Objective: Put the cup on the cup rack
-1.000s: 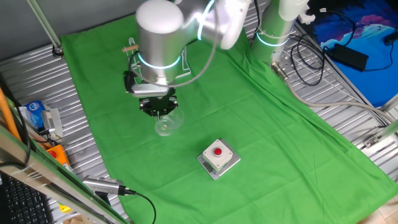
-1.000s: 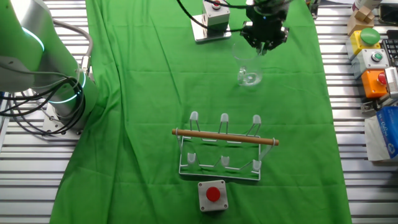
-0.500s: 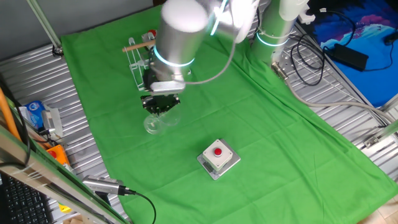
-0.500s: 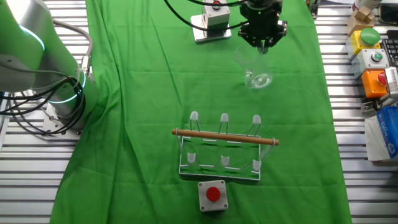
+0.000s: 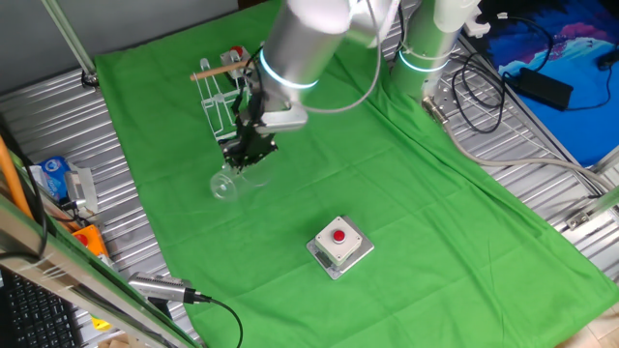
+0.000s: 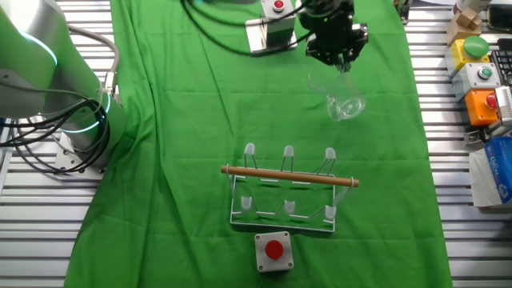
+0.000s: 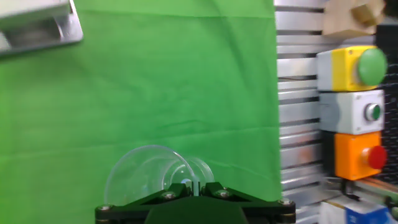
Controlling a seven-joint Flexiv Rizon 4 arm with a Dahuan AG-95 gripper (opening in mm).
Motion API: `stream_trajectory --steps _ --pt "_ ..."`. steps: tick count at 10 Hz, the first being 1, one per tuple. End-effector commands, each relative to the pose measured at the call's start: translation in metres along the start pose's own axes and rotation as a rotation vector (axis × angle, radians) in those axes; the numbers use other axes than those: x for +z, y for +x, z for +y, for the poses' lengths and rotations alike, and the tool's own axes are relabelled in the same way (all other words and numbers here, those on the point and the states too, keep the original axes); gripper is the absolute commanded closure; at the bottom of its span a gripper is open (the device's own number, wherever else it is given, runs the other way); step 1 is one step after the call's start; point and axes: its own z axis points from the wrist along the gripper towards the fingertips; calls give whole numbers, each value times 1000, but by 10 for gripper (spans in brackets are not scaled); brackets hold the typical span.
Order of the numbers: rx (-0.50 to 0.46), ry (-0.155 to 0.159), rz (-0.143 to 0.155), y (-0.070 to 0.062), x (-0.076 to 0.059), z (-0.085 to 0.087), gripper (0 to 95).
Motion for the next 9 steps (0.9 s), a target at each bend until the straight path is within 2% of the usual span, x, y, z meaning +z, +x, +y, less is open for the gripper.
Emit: stream_trajectory --steps 1,2,3,4,9 --pt "84 -62 -4 2 7 -2 950" --pt "91 -66 -2 2 7 -1 950" --pt "137 -96 -5 1 10 0 950" --pt "173 -106 -5 0 11 1 950" --pt "249 -124 -10 -2 19 12 950"
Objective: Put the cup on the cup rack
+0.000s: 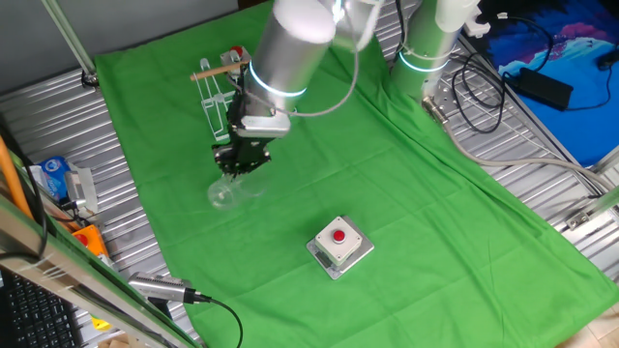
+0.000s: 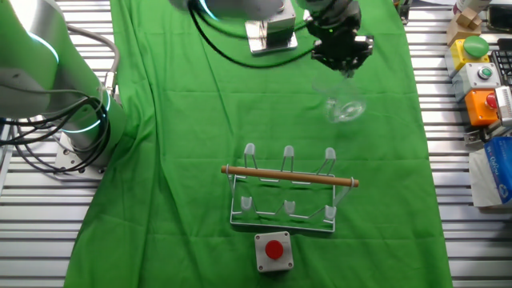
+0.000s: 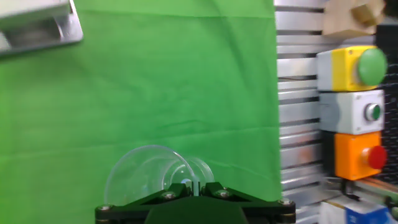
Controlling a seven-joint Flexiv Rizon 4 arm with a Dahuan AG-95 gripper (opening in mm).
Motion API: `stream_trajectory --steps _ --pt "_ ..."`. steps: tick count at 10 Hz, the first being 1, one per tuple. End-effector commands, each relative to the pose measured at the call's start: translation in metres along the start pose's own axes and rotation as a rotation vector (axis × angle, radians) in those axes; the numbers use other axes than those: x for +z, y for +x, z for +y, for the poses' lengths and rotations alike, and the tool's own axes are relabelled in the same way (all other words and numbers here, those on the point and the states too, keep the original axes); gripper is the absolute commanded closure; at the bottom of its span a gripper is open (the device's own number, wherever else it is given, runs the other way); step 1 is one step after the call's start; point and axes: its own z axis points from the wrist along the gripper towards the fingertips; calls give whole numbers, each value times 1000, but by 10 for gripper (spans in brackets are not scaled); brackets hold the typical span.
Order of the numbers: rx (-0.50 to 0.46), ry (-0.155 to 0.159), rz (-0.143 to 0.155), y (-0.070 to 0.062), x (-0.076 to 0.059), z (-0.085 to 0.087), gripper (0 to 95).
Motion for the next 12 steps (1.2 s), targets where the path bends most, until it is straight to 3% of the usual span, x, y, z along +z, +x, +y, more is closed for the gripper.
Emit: stream_trajectory --steps 1,2,5,10,12 --pt "49 -13 -16 2 8 0 950" --pt "43 -10 -20 4 10 1 950" --pt "5 -2 5 1 3 -2 950" --pt "-19 15 1 1 2 -3 950" --pt "-36 37 -1 1 2 -3 950"
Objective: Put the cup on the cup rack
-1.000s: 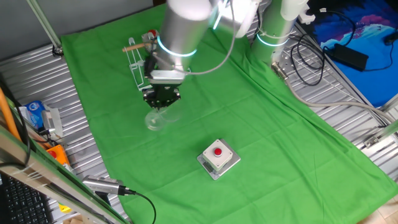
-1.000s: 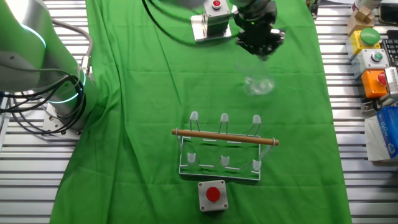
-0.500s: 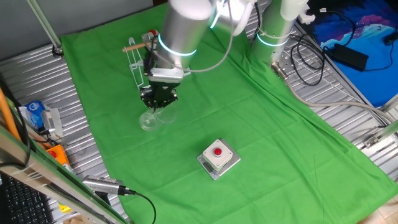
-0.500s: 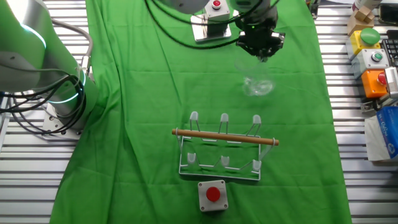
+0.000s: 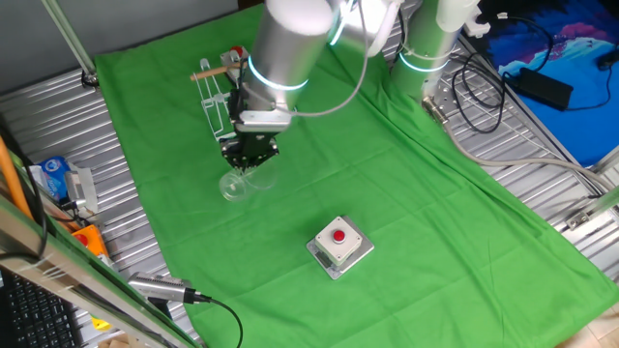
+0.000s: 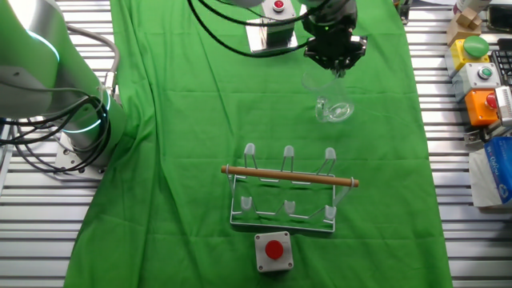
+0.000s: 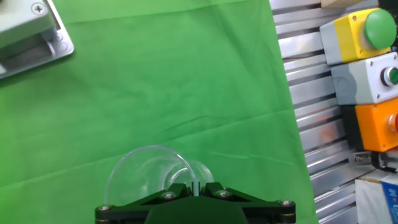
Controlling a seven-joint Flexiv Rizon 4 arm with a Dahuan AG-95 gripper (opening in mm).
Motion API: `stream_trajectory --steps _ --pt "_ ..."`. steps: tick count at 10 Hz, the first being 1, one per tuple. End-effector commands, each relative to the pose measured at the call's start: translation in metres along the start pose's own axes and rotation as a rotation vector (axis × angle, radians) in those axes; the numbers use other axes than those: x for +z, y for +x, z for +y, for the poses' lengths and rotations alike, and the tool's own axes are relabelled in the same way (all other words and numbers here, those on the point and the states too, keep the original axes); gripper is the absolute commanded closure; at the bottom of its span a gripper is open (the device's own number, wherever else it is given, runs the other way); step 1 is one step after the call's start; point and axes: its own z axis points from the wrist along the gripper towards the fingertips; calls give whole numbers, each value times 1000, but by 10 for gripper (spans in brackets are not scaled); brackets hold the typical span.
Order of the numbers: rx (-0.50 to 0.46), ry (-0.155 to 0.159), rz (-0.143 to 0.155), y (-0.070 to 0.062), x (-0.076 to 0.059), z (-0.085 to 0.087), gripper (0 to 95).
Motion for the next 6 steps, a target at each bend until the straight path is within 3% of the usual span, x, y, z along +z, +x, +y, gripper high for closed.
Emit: stream_trajectory --steps 1,6 --pt "-12 32 -6 -1 3 -3 950" --pt "-1 45 -40 -1 3 -3 950"
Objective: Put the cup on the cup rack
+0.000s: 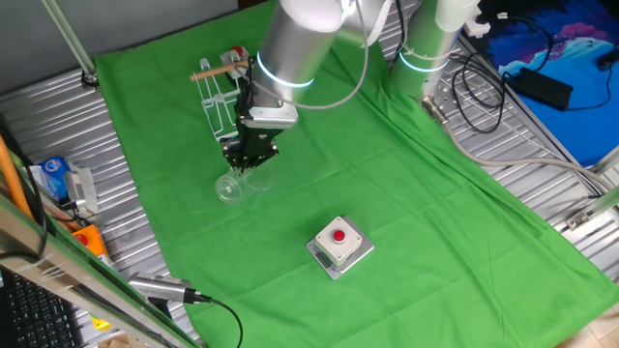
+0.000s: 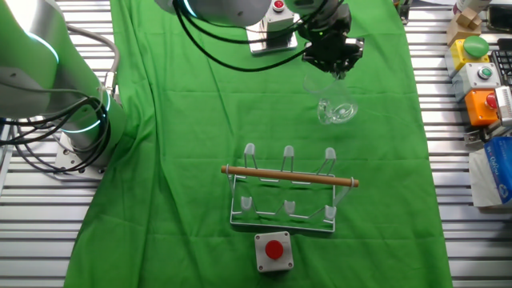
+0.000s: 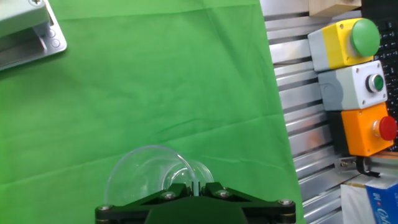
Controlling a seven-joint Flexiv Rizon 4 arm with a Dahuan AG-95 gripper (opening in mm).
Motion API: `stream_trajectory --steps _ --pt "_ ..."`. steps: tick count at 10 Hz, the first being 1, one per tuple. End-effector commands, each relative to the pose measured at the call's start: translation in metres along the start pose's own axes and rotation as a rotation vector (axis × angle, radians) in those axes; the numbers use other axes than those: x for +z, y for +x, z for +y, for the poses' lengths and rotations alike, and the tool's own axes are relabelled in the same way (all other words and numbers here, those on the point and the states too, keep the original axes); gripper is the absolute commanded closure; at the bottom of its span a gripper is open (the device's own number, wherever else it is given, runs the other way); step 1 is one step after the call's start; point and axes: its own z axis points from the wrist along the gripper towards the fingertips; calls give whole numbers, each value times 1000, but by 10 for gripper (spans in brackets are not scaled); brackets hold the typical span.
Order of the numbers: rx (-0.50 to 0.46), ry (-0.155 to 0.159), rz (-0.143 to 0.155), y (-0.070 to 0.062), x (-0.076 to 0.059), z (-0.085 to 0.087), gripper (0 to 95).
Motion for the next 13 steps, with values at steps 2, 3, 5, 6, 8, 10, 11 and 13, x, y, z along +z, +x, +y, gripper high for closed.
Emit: stream_trajectory --steps 2,3,5,6,8,10,11,13 --pt "14 -2 -28 -1 -1 0 950" --pt "15 0 -35 -1 0 0 950" --pt "14 15 -51 -1 0 0 950" --pt "16 19 -55 -1 0 0 950" --pt "14 20 -57 -1 1 0 950" --pt "16 19 -57 0 2 1 950" --pt "16 18 -57 0 2 1 950" --pt "15 14 -54 0 3 1 950"
